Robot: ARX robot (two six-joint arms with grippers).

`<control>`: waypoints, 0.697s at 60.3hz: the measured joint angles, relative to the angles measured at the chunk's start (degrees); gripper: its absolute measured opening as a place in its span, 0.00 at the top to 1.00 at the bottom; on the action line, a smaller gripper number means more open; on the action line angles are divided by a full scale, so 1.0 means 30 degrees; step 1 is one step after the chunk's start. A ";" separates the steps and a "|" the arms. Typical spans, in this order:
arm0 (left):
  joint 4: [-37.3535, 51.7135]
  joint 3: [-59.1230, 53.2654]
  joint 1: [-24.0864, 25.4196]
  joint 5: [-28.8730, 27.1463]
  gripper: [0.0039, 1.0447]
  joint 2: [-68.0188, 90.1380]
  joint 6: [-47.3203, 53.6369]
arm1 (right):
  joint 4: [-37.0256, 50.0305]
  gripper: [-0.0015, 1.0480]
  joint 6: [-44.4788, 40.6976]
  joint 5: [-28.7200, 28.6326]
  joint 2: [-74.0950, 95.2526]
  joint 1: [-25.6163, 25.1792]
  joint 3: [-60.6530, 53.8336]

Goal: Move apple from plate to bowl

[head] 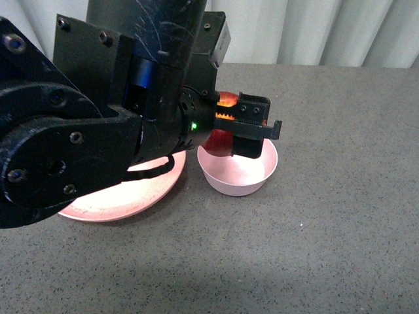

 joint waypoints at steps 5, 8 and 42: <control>0.0015 0.0233 -0.0160 -0.0066 0.28 0.0386 0.0066 | 0.0000 0.09 0.0000 0.0000 -0.0007 0.0000 -0.0007; 0.0000 0.0364 -0.0189 -0.0102 0.28 0.0605 0.0080 | 0.0000 0.09 0.0000 0.0000 0.0000 0.0000 -0.0007; 0.0168 0.1275 -0.0408 -0.0248 0.28 0.2725 0.0328 | 0.0000 0.09 0.0000 0.0000 -0.0007 0.0000 -0.0007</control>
